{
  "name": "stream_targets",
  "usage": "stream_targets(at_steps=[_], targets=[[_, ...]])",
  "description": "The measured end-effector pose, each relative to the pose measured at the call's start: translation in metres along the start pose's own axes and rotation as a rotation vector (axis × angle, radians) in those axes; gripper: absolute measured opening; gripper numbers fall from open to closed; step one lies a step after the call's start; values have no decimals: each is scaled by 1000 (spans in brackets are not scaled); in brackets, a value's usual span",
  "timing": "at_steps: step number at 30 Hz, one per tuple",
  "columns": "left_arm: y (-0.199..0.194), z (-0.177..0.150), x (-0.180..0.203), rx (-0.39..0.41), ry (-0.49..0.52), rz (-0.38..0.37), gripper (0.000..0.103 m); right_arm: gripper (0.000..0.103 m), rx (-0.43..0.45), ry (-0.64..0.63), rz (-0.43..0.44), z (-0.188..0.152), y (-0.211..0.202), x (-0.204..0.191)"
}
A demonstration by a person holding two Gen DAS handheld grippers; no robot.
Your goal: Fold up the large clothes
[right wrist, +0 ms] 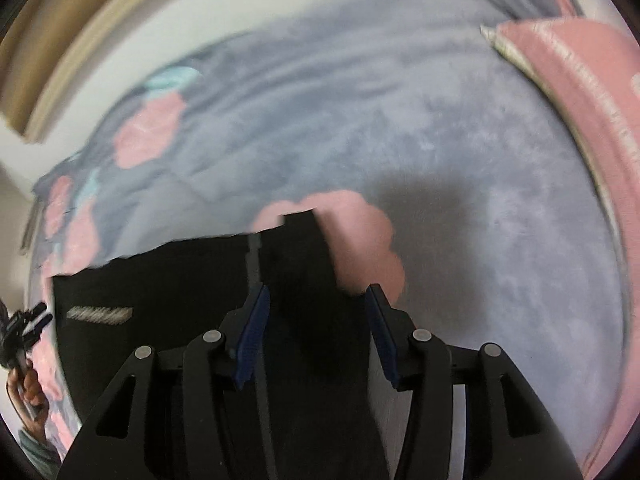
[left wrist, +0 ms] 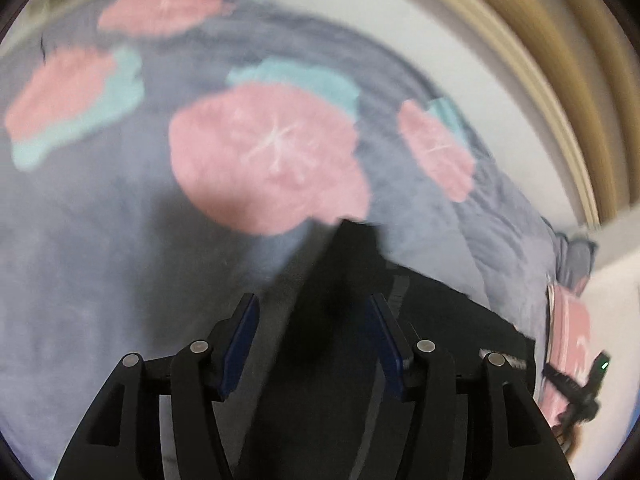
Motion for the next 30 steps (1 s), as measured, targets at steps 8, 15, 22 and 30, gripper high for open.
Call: stream_targets(at_steps=[8, 15, 22, 30], targets=[[-51, -80, 72, 6, 128, -109, 57, 61, -55, -169, 103, -73, -29, -100], [17, -188, 134, -167, 367, -61, 57, 64, -121, -312, -33, -129, 35, -160], [65, -186, 118, -198, 335, -33, 58, 68, -100, -308, -65, -142, 62, -156], [12, -199, 134, -139, 435, 3, 59, 69, -39, -257, -14, -150, 4, -158]])
Point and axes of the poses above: each gripper's, at about its wrist camera, not at the fingertips, and y roughly the way its jaws point, x to its right, z to its top, the point moved 4 cm from there along y, roughly the way its jaws point, and after that the axes turned 3 degrees about -y, right-handed, at the moved point
